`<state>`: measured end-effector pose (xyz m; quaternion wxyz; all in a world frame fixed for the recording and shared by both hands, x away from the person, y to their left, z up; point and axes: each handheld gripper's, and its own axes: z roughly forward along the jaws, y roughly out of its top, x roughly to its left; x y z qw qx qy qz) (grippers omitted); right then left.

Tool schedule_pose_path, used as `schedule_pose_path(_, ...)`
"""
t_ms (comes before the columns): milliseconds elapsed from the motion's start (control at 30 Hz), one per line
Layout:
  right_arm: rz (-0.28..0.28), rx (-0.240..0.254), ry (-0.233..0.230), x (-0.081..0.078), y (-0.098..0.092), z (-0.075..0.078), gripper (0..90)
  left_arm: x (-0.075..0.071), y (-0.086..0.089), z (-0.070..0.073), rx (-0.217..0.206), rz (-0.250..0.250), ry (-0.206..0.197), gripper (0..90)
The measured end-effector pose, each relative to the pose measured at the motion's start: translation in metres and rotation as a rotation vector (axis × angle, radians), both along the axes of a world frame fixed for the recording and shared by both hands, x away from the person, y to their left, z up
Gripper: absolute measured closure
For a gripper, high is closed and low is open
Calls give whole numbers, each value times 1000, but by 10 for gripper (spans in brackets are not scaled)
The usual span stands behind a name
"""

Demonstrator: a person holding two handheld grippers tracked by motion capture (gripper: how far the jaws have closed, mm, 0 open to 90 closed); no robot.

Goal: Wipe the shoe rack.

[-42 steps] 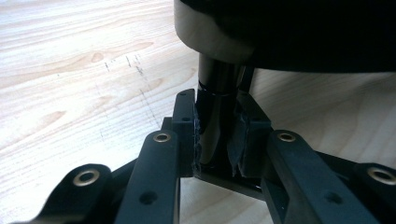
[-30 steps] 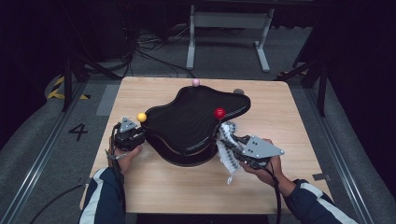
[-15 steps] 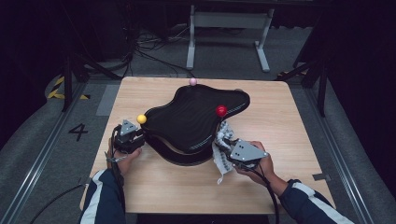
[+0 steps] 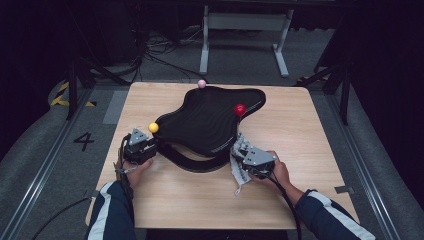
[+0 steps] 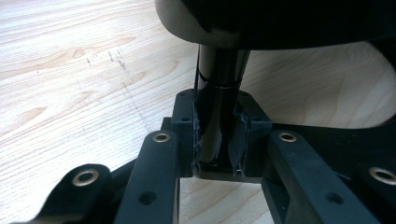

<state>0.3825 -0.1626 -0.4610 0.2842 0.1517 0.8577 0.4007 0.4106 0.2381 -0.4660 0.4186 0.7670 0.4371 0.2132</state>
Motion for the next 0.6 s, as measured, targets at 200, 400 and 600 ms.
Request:
schedule_pose_path(200, 3, 8, 0, 0, -1, 1, 773, 0, 0, -1, -5, 0, -1, 733)
schedule_pose_path(400, 0, 72, -71, -5, -5, 23, 774, 1, 0, -1, -5, -1, 0, 733)
schedule_pose_path(600, -7, 176, -155, -10, -11, 52, 775, 1, 0, -1, -12, -4, 9, 731)
